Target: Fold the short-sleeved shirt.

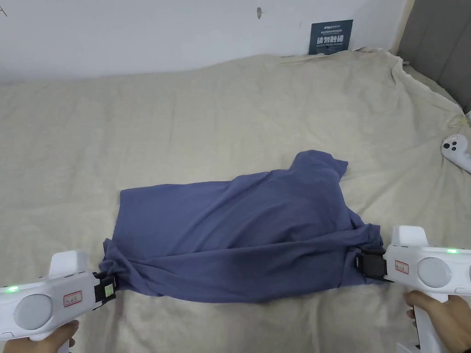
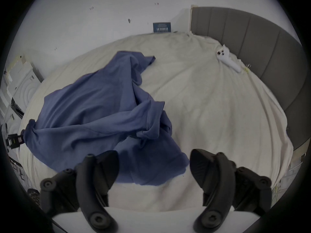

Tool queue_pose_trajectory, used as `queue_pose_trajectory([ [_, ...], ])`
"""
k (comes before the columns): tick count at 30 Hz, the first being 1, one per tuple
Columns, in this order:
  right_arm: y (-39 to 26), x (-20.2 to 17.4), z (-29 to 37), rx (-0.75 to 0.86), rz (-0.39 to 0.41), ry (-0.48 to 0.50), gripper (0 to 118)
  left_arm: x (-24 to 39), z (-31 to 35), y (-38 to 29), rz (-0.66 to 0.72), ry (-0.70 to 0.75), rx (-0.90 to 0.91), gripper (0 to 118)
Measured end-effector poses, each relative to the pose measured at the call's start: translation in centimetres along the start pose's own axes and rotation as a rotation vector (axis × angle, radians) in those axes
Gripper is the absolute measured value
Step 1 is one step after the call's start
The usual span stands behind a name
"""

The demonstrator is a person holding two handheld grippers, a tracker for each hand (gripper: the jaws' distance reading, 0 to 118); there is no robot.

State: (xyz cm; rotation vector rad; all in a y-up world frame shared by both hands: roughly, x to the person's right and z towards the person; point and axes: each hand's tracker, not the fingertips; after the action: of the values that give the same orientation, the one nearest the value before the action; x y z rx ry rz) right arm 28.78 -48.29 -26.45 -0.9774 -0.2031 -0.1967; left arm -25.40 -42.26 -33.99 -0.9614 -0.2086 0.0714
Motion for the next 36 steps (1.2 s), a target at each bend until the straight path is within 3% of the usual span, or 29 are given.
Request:
queue_pose_trajectory([
  [2, 0.0, -0.3, -0.6, -0.039, -0.017, 0.001, 72, -0.1, -0.2, -0.2, -0.007, 0.002, -0.006, 5],
  [3, -0.1, -0.5, -0.6, -0.05, -0.016, 0.02, 60, -0.2, -0.3, -0.3, -0.009, 0.004, -0.009, 5],
  [5, -0.5, -1.0, -0.1, -0.04, -0.006, 0.035, 19, -0.2, -0.4, -0.5, -0.004, 0.004, -0.018, 5],
  [6, -0.8, -1.3, 0.3, -0.026, 0.009, 0.032, 4, -0.4, -0.4, -0.6, 0.002, 0.002, -0.02, 5],
  [10, -1.3, -1.6, 1.8, 0.028, 0.052, 0.021, 4, -1.1, -0.7, -1.1, 0.023, -0.001, -0.028, 5],
  [22, -4.1, 2.1, 9.8, 0.113, -0.115, 0.101, 4, -3.7, 4.6, -3.5, 0.129, -0.033, 0.016, 5],
  [36, -12.6, 2.4, 10.7, 0.023, -0.129, 0.081, 4, -4.4, 7.0, -13.5, 0.174, 0.004, -0.064, 5],
])
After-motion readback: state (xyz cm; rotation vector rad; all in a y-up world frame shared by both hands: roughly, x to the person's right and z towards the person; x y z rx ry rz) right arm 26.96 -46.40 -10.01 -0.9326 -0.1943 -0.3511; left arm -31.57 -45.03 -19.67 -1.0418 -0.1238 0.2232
